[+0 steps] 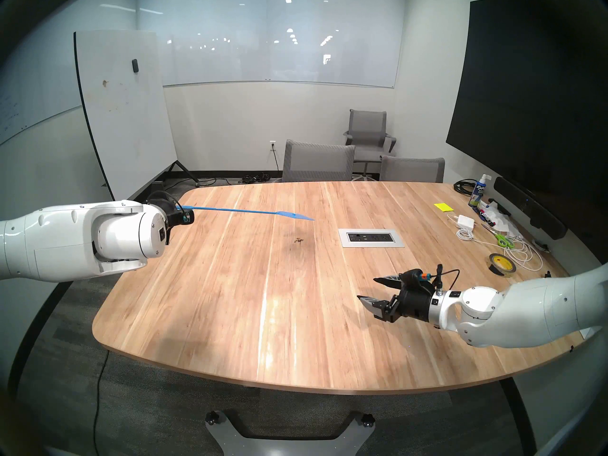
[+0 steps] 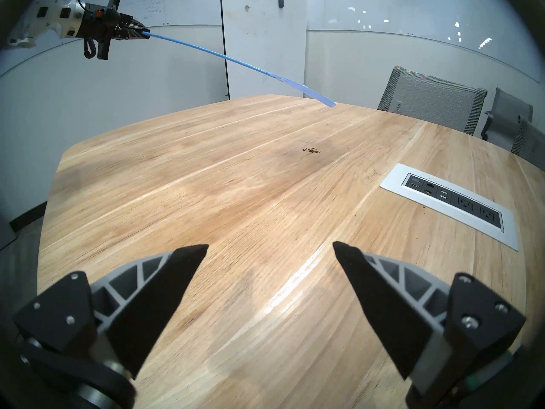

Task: Swat a bug on table

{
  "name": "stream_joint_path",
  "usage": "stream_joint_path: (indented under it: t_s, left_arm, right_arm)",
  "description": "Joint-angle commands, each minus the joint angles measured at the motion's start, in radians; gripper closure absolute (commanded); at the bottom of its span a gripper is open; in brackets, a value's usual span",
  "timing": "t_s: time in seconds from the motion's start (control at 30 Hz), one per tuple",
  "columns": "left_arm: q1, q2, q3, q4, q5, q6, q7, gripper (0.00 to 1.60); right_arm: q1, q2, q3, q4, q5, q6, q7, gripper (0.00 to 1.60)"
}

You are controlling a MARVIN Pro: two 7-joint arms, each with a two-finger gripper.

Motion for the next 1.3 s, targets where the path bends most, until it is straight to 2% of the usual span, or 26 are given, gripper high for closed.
stream_joint_path:
  t_s: [0.0, 0.07, 0.1, 0.4, 0.83, 1.27]
  left_arm:
    - [0.025, -0.021, -0.002, 0.012, 0.067, -0.001, 0.105, 1.60]
    - [0.043, -0.025, 0.000, 0.018, 0.070, -0.001, 0.161, 1.60]
    - [0.047, -0.028, -0.002, 0.023, 0.080, -0.001, 0.152, 1.60]
    - [0.111, -0.063, -0.008, 0.083, 0.105, -0.001, 0.293, 1.60]
    - [0.204, -0.096, -0.053, 0.131, 0.052, -0.001, 0.469, 1.60]
    - [0.267, -0.111, -0.100, 0.144, -0.063, -0.001, 0.599, 1.60]
  right_arm:
    - [0.011, -0.001, 0.009, 0.001, 0.001, -0.003, 0.000, 0.00]
    - [0.011, -0.001, 0.009, 0.001, 0.001, -0.003, 0.000, 0.00]
    - [0.011, -0.001, 0.009, 0.001, 0.001, -0.003, 0.000, 0.00]
    - [0.010, -0.001, 0.009, 0.001, 0.001, -0.003, 0.000, 0.00]
    - [0.011, 0.000, 0.010, 0.001, 0.001, -0.003, 0.000, 0.00]
    - [0.011, 0.000, 0.010, 0.001, 0.001, -0.003, 0.000, 0.00]
